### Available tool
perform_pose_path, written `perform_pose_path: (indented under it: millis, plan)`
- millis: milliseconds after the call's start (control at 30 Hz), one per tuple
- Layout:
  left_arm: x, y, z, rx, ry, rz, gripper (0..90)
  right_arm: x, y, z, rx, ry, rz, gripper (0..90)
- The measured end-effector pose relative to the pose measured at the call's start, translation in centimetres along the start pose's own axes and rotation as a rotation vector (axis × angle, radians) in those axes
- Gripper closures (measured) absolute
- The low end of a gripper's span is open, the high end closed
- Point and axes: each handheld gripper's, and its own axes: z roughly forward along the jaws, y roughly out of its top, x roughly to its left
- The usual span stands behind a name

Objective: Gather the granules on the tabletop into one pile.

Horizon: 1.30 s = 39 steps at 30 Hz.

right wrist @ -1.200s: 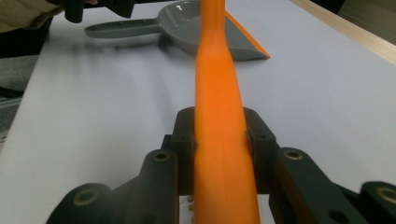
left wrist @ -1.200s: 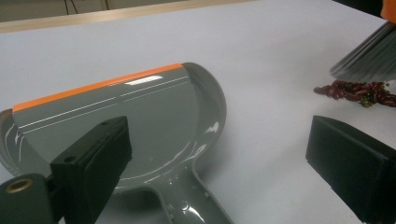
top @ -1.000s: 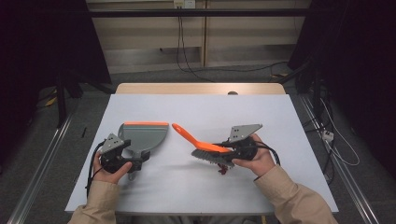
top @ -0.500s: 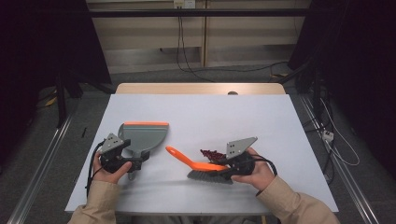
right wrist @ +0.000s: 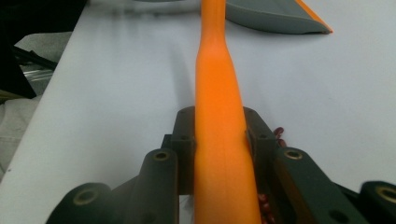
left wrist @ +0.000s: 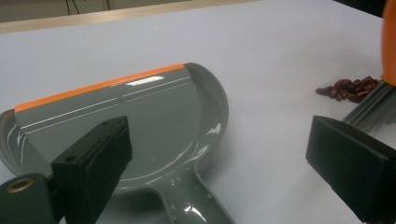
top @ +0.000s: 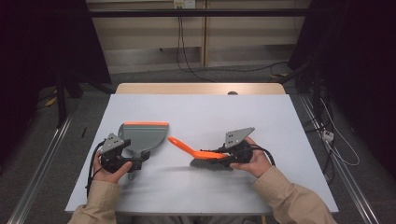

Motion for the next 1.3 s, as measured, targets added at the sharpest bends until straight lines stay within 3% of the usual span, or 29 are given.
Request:
perform_pose_path:
  millis: [233,333,500,600,733,900,967,1133,1233,1300]
  plan:
    - [-0.1,0.0,0.1,0.002,-0.004,0.001,6.9,-0.8,0.3,0.4,-0.003,0.007,-0.009,71.1]
    - [0.0,0.0,0.0,0.004,-0.003,0.007,6.9,-0.9,0.4,0.3,-0.029,0.009,0.020,71.1]
    - [-0.1,0.0,0.0,0.002,-0.004,0.009,6.9,-0.7,1.1,-0.6,-0.092,-0.034,0.080,71.1]
    - [-0.2,0.1,0.0,-0.001,-0.013,0.010,6.9,-0.7,1.2,-1.5,-0.124,-0.086,0.130,71.1]
    - [-0.3,0.2,0.1,-0.005,-0.027,0.012,6.9,-0.8,1.0,-2.7,-0.140,-0.200,0.173,71.0]
    - [-0.3,0.2,0.0,-0.002,-0.055,0.024,6.8,-0.4,0.1,-3.9,-0.156,-0.353,0.283,71.0]
    - [-0.2,0.2,0.0,-0.002,-0.069,0.034,6.8,0.1,-0.3,-4.1,-0.153,-0.409,0.299,71.0]
    - [-0.5,0.2,0.1,-0.015,-0.100,0.015,6.8,1.6,-1.0,-4.6,-0.151,-0.537,0.315,71.0]
    - [-0.4,0.2,0.0,-0.020,-0.106,0.016,6.8,2.0,-1.7,-4.9,-0.142,-0.595,0.334,71.0]
    - [-0.4,0.2,0.0,-0.022,-0.106,0.012,6.8,2.2,-2.3,-4.9,-0.138,-0.626,0.375,71.0]
